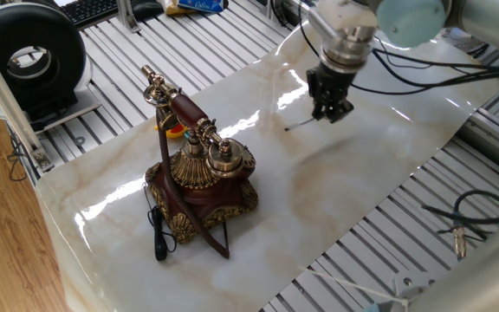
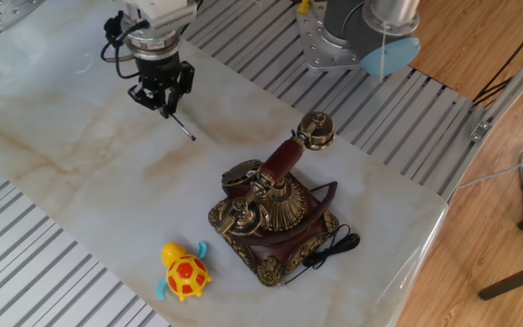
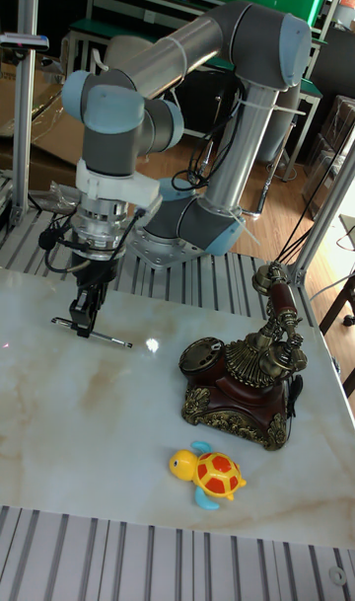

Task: Dial a number on an old rotary phone

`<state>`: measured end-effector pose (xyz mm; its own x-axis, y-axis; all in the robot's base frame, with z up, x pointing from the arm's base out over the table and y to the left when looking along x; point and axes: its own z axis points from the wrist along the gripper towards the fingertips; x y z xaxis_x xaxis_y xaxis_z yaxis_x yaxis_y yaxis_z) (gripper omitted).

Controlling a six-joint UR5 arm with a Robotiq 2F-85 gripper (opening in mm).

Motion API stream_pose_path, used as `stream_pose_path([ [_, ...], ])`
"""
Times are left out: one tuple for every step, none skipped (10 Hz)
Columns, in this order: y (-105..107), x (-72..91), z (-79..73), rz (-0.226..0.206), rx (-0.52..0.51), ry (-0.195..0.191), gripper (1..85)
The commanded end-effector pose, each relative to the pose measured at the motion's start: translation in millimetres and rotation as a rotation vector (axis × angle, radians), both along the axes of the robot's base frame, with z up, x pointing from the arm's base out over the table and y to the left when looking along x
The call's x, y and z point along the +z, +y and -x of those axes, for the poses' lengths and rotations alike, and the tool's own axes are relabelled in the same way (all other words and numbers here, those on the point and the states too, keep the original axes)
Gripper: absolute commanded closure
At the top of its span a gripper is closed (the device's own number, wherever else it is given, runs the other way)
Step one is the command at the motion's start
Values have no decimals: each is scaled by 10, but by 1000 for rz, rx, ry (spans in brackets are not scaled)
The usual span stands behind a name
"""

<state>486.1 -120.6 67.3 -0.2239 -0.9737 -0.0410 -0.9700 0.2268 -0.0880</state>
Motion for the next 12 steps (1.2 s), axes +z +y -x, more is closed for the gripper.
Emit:
stream_pose_path([
  [81, 127, -155, 2, -50, -41, 843],
  [105, 119, -88, -9, -67, -15, 843],
  [105, 114, -37, -8, -63, 5, 843],
  [230, 125, -27, -7, -74, 19, 843],
  [406, 143, -69, -10, -89, 13, 843],
  [616, 181, -116, -12, -107, 8, 843],
  [707, 239, -156, 14, -117, 0, 843],
  [742, 297, -190, 37, -114, -9, 843],
  [687, 316, -219, 51, -90, -19, 843],
  [682, 315, -203, 58, -48, -12, 843],
  [625, 315, -179, 84, -5, -2, 843],
  [565, 320, -183, 109, 18, -3, 843],
])
